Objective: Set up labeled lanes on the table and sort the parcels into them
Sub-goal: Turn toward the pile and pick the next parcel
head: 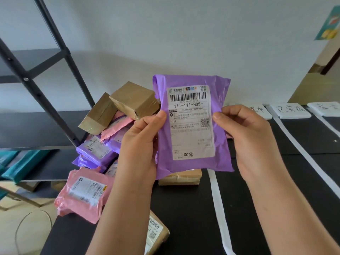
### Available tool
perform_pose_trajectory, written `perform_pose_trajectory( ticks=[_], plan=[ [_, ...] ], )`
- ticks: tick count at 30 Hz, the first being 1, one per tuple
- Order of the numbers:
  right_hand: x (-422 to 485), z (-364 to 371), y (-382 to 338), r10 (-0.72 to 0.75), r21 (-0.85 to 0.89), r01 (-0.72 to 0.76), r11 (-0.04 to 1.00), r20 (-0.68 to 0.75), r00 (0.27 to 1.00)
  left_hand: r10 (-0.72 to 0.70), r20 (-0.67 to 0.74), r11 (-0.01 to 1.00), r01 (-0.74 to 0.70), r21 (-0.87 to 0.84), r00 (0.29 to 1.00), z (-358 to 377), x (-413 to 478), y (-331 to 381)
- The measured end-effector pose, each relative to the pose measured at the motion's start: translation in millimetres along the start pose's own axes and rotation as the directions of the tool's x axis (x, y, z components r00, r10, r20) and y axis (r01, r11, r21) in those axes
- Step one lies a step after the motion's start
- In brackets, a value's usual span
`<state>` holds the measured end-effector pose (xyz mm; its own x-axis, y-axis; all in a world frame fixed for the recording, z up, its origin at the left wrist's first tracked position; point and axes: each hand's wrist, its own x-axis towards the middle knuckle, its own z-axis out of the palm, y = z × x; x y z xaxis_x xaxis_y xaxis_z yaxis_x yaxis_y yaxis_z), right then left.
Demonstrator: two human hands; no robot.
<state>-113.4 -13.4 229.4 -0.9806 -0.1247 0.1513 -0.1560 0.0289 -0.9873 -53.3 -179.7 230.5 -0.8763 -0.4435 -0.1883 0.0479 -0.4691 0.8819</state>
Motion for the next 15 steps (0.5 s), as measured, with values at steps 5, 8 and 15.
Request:
perform_pose_trajectory(
  ticks=[5,8,15],
  plan=[
    [0.1,3.1,0.2,0.008,-0.107,0.003,0.994,0.098,0.995,-0.019,-0.092,1.0,0.019,-0.007,0.996,-4.8,4.1,0.9],
    [-0.4,3.9,1.7,0.026,-0.243,0.014,0.97,0.161,0.987,-0.01,-0.137,1.0,0.007,-0.019,0.991,-5.4,5.0,1.9],
    [1.3,3.5,8.0,0.045,-0.197,-0.037,0.98,0.036,0.998,0.036,-0.132,0.995,-0.023,0.099,0.991,-12.5,8.0,-0.9]
  ],
)
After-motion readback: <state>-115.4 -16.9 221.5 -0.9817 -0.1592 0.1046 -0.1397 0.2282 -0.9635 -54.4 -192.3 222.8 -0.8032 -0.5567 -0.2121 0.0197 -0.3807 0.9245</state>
